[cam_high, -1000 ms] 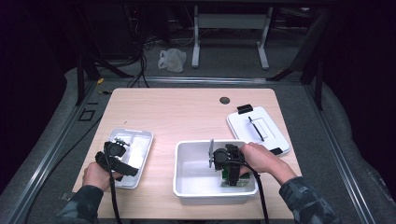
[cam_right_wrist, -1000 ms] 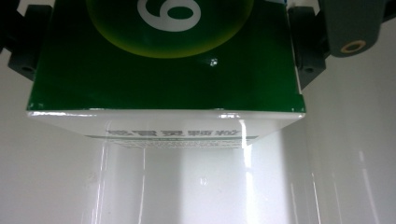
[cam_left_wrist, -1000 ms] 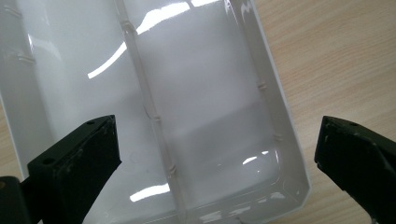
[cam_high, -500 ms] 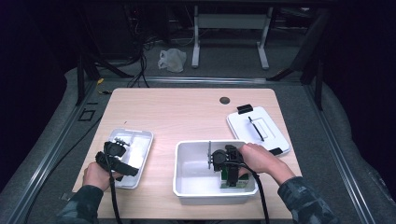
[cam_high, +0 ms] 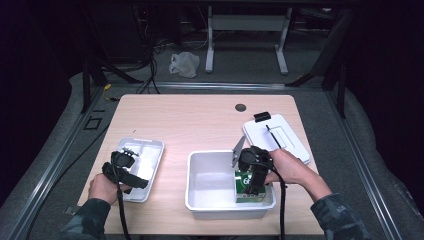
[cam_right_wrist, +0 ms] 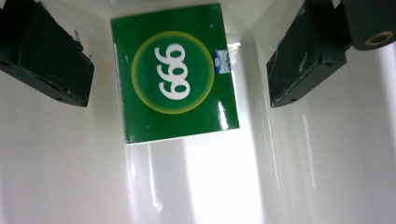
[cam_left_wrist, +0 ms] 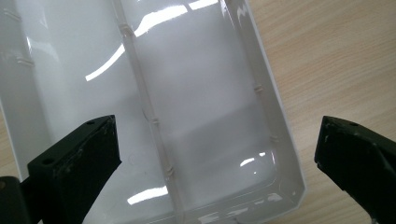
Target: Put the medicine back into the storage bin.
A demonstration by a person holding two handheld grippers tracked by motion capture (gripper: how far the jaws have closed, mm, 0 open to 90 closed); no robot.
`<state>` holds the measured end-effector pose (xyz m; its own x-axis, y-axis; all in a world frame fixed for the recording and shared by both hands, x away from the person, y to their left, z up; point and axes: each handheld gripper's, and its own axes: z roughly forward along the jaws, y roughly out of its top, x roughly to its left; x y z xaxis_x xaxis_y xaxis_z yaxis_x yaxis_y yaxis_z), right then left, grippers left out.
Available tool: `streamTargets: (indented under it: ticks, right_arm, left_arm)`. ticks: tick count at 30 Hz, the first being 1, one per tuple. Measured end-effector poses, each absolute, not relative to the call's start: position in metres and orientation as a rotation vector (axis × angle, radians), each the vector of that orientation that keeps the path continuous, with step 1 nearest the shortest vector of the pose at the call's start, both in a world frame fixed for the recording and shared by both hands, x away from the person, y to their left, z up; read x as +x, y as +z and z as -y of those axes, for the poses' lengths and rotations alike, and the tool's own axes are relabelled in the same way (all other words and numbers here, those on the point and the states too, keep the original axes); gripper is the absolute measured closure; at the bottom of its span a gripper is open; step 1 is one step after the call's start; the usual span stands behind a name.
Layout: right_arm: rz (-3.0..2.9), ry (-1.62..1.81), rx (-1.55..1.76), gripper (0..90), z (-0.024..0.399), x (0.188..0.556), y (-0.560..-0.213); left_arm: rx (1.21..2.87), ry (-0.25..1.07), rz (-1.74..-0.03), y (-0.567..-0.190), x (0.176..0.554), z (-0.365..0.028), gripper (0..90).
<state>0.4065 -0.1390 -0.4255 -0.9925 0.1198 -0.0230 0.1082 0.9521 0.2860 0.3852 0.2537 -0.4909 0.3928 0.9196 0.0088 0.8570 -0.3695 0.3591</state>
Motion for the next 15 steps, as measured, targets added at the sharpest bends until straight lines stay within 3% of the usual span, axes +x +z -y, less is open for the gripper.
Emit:
streamTargets:
  ticks: [15]
  right_arm:
    - [-2.705, 0.750, 0.815, 0.2, 0.216, 0.374, -0.402]
  left_arm:
    - [2.366, 0.323, -1.571, -0.488, 0.394, -0.257, 0.0]
